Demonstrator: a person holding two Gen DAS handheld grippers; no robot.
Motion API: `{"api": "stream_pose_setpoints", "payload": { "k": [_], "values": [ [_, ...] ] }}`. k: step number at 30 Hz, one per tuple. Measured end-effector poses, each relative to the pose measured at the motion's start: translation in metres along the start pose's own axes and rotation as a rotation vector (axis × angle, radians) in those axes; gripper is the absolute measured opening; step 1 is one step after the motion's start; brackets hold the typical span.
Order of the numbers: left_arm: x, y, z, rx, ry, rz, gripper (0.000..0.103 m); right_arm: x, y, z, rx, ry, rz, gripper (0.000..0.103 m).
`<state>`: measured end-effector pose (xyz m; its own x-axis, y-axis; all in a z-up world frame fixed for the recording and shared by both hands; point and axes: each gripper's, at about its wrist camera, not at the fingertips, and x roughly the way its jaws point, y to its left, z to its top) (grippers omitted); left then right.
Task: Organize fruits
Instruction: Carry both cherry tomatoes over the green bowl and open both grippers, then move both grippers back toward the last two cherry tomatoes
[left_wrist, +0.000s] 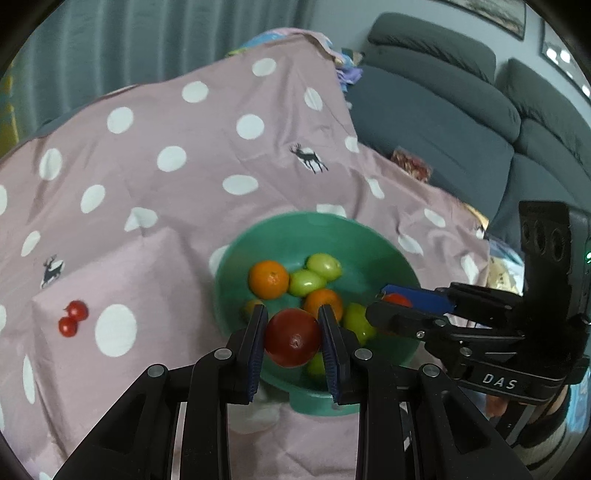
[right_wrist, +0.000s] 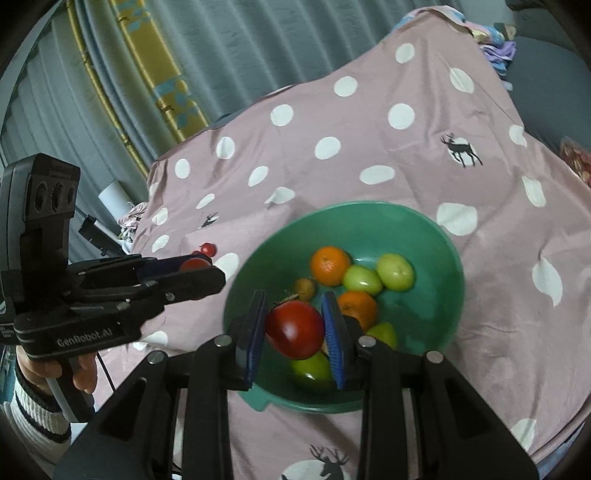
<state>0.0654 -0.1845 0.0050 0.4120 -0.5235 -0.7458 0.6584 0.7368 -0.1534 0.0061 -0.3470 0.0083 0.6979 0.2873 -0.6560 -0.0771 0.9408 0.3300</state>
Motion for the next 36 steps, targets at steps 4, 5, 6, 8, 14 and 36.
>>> {"api": "stream_pose_setpoints", "payload": {
  "k": [4,5,6,8,14,36],
  "values": [
    [0.014,-0.004,-0.002,0.009,0.037,0.0,0.028,0.003,-0.007,-0.004,0.017,0.012,-0.009,0.03],
    [0.017,-0.004,-0.003,0.011,0.045,0.0,0.028,0.004,-0.009,-0.005,0.019,0.015,-0.01,0.031],
    [0.021,-0.005,-0.003,0.011,0.056,0.0,0.028,0.005,-0.01,-0.006,0.021,0.019,-0.011,0.031],
    [0.024,-0.005,-0.005,0.012,0.067,0.003,0.028,0.006,-0.013,-0.007,0.028,0.023,-0.012,0.031],
    [0.032,-0.007,-0.007,0.017,0.089,0.001,0.028,0.008,-0.016,-0.008,0.038,0.031,-0.015,0.031],
    [-0.02,0.06,-0.046,-0.166,0.045,0.177,0.068,-0.002,-0.026,-0.005,0.118,0.006,-0.024,0.058]
  ]
}}
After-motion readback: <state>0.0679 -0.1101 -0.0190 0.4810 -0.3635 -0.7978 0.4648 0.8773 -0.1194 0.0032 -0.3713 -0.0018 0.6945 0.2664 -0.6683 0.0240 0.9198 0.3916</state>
